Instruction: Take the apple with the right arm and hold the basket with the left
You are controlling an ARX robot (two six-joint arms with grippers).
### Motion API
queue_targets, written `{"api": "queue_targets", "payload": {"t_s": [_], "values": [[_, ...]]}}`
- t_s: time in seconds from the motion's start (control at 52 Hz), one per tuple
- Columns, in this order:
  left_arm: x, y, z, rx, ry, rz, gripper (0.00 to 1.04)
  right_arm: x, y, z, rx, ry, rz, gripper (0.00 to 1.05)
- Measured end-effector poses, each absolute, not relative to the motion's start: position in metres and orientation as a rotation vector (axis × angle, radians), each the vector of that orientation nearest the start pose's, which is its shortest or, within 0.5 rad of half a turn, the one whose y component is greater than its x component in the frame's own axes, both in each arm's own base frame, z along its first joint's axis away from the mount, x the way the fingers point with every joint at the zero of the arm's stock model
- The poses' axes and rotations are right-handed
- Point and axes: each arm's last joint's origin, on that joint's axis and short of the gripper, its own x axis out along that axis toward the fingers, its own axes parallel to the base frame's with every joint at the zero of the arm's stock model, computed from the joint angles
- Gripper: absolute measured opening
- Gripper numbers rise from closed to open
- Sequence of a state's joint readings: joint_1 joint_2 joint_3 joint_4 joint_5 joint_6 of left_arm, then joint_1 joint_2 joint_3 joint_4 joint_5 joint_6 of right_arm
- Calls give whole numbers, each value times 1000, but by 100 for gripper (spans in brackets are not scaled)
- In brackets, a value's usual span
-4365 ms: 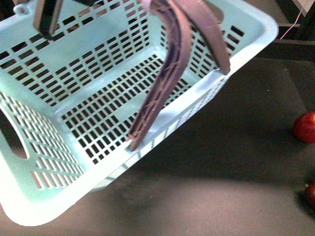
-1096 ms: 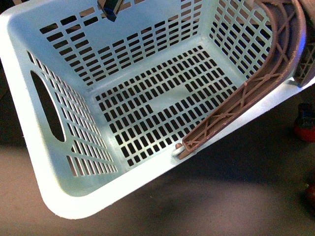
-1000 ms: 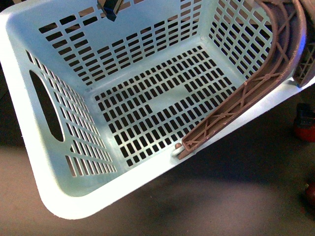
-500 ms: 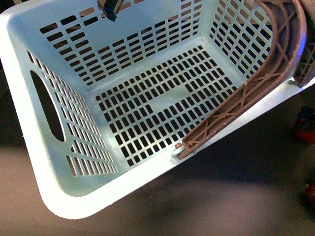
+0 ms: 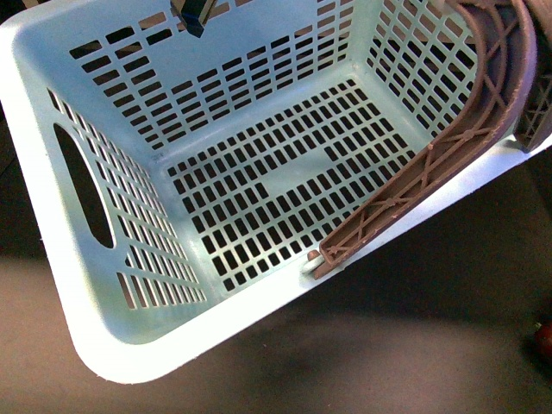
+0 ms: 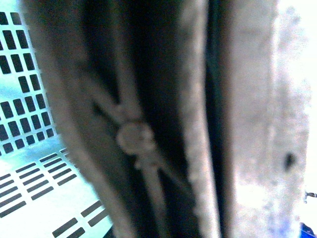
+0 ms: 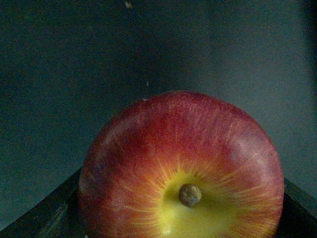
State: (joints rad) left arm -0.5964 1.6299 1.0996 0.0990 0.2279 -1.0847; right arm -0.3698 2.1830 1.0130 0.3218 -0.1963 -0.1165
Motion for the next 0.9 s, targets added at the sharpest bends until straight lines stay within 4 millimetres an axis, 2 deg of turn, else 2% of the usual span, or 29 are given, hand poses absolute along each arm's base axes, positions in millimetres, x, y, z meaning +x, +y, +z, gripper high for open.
{"api": "queue_targets", "payload": {"t_s": [0.173,0.327,0.404,0.5,0.558,0.654,0.731,0.904], "values": [[298,-210,255,-924,824,-488,14,324,-136,122,147,685,-49,80],[298,-210,255,-923,823,-488,14,301,-125,170,175,582,4,80],[298,-210,255,-923,824,-489,14,284,-107,204,190,501,53,80],[298,-210,255,-924,825,-490,14,273,-90,226,185,447,87,80],[298,-210,255,-923,824,-489,14,265,-71,245,184,396,124,80],[298,-210,255,-923,824,-488,14,260,-52,259,189,353,155,80],[298,-210,255,-923,823,-488,14,258,-27,269,200,330,198,80],[298,-210,255,-923,824,-489,14,272,30,265,180,350,280,80]]}}
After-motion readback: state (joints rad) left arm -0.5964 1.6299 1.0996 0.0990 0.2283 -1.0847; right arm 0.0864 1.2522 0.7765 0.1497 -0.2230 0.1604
